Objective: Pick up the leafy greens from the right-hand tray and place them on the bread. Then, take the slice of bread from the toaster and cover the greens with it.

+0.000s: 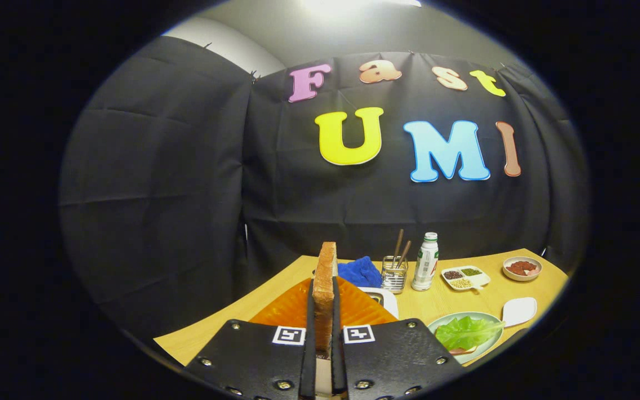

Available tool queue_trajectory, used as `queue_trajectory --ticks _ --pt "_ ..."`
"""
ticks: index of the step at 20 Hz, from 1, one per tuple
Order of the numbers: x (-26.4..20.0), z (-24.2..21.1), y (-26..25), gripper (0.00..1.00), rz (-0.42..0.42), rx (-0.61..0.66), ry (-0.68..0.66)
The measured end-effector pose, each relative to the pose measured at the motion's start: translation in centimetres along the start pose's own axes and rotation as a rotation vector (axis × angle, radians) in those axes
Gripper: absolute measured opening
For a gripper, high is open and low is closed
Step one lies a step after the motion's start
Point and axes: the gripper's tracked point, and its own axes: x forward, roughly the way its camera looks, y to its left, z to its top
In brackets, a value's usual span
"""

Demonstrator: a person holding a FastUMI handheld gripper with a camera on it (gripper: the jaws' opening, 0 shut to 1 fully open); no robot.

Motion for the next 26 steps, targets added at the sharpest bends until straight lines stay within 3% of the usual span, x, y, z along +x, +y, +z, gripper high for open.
queue_trajectory --ticks 7,20,26 --pt "-2.2 1.7 -3.9 0.11 -0.055 -0.028 -0.034" --pt "-3.1 -3.9 -17.7 0.11 -0.18 -0.049 0.071" --pt "-3.2 -5.0 -19.4 0.11 -0.167 -0.041 0.075"
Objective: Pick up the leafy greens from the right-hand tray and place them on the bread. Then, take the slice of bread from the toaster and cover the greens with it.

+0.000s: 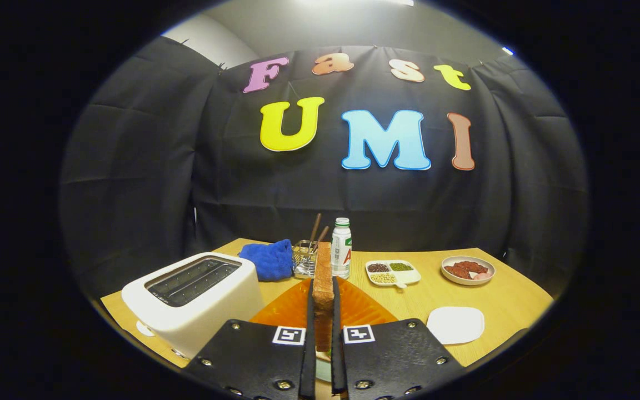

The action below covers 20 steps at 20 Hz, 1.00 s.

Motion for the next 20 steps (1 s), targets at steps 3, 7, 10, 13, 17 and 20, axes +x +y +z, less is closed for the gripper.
queue_trajectory --ticks 3,7,10,13,17,20 --pt "-0.2 -0.3 0.4 0.11 0.073 0.041 -0.02" --pt "0.5 -2.2 -1.1 0.11 0.094 0.073 0.002" --pt "0.8 -3.7 -3.3 0.11 0.08 0.087 0.031" --pt "1.0 -4.8 -4.1 0.11 0.138 0.152 0.056" --pt "1.4 -6.3 -5.5 0.11 0.153 0.192 0.089" --pt "1.4 -6.3 -5.3 0.11 0.18 0.211 0.088"
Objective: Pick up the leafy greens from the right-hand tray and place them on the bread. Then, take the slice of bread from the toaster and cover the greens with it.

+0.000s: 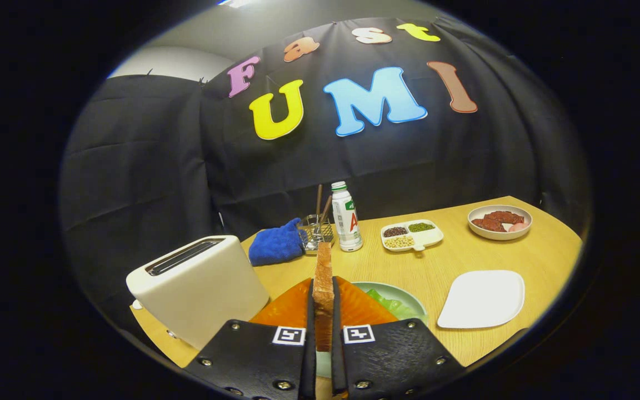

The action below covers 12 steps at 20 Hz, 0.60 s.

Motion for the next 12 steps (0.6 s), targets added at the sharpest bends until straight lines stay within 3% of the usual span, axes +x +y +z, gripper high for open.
queue_trajectory --ticks 7,12 --pt "0.7 -1.5 0.7 0.11 0.075 0.038 0.034" --pt "1.5 -2.6 -2.1 0.14 0.03 -0.057 0.054"
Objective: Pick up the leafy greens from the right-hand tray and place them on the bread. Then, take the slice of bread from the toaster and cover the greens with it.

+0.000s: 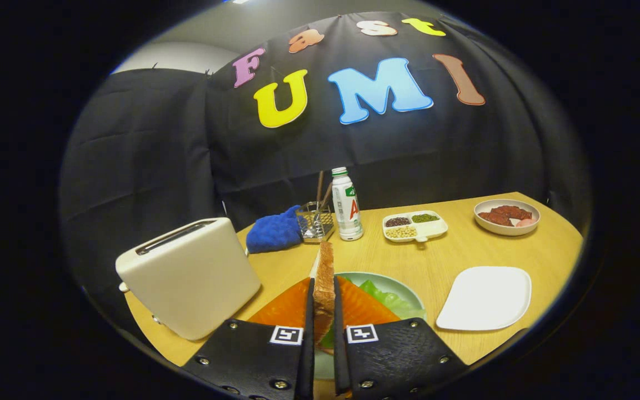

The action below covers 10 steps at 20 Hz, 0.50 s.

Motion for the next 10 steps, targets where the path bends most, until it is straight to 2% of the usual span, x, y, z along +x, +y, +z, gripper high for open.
queue_trajectory --ticks 5,10 --pt "0.0 -1.2 -2.4 0.34 -0.054 -0.083 0.014" --pt "-0.2 -1.9 -3.3 0.34 -0.046 -0.087 0.024"
